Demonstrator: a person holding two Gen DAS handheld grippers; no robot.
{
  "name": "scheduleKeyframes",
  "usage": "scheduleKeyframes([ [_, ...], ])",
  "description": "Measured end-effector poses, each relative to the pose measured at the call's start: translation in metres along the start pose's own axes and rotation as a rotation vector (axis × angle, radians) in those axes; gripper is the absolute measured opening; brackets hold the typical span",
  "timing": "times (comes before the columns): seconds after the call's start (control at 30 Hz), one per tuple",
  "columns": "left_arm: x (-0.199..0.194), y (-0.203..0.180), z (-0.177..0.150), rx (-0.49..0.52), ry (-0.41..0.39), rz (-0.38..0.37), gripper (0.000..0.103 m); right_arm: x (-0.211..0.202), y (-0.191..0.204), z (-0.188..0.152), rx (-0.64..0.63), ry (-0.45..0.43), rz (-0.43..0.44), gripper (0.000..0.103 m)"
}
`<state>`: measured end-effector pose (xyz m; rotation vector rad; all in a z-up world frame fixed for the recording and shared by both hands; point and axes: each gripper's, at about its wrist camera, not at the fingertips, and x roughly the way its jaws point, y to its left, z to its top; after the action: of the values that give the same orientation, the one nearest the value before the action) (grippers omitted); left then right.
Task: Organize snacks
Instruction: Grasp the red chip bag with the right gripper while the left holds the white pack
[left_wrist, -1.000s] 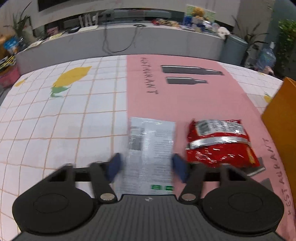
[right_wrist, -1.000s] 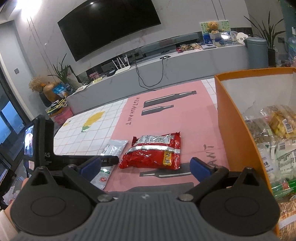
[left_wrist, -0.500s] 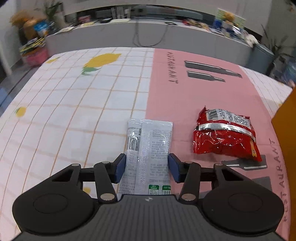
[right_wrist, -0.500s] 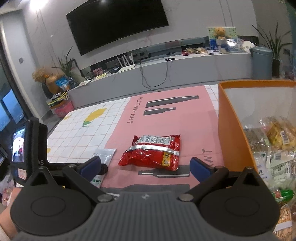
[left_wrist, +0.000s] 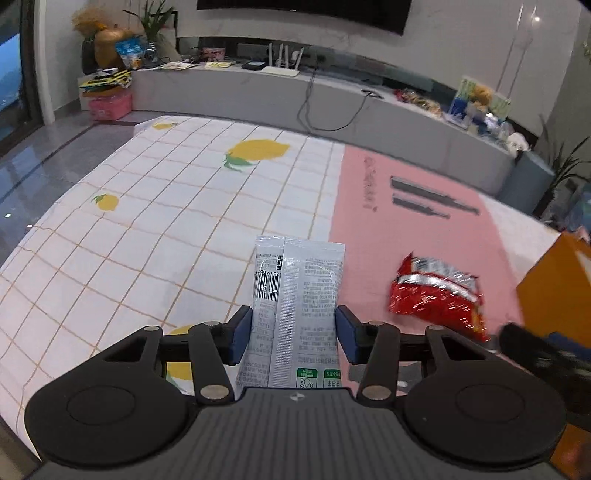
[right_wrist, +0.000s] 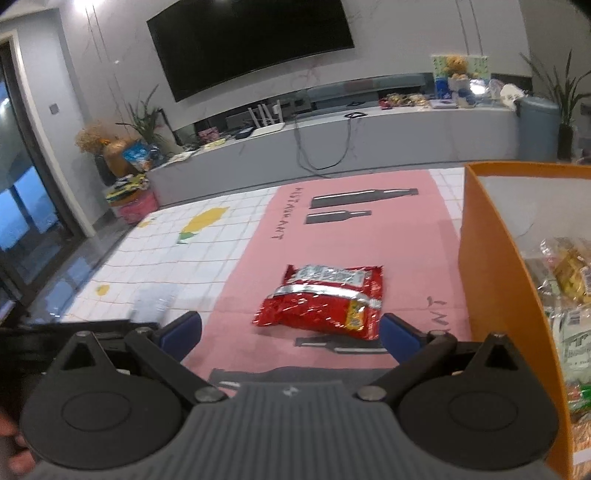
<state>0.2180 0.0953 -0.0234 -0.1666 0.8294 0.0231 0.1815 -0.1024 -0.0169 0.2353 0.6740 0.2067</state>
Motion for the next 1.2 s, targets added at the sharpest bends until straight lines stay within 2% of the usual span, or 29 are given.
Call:
scheduleKeyframes([
  [0.17, 0.001, 0.0, 0.012, 0.024, -0.026, -0.019, 0.055, 0.024, -0.014, -0.001, 0.122, 0.044, -0.016, 0.1],
  [0.33, 0.012, 0.007, 0.015, 0.024, -0.02, -0.032, 0.055, 0.047, -0.026, 0.004, 0.238, 0.059, -0.085, 0.1],
  [0.5, 0.024, 0.008, 0.022, -0.007, 0.001, -0.002, 0.055, 0.076, -0.028, 0.017, 0.309, 0.074, -0.048, 0.1],
  [0.63, 0.02, 0.011, 0.025, -0.027, -0.026, 0.002, 0.055, 0.101, -0.029, 0.019, 0.329, 0.113, -0.065, 0.1],
  [0.8, 0.022, 0.008, 0.026, -0.005, -0.027, 0.028, 0.055, 0.117, -0.022, 0.026, 0.252, 0.102, -0.118, 0.1],
  [0.97, 0.025, 0.013, 0.03, -0.053, -0.009, 0.006, 0.055, 0.127, -0.012, 0.026, 0.186, 0.096, -0.165, 0.1],
  [1.1, 0.03, 0.01, 0.029, -0.042, 0.028, 0.021, 0.055, 0.128, -0.004, 0.02, 0.159, 0.06, -0.199, 0.1],
  [1.2, 0.03, 0.011, 0.028, -0.047, 0.033, 0.011, 0.055, 0.13, 0.007, 0.014, 0.081, 0.053, -0.214, 0.1],
])
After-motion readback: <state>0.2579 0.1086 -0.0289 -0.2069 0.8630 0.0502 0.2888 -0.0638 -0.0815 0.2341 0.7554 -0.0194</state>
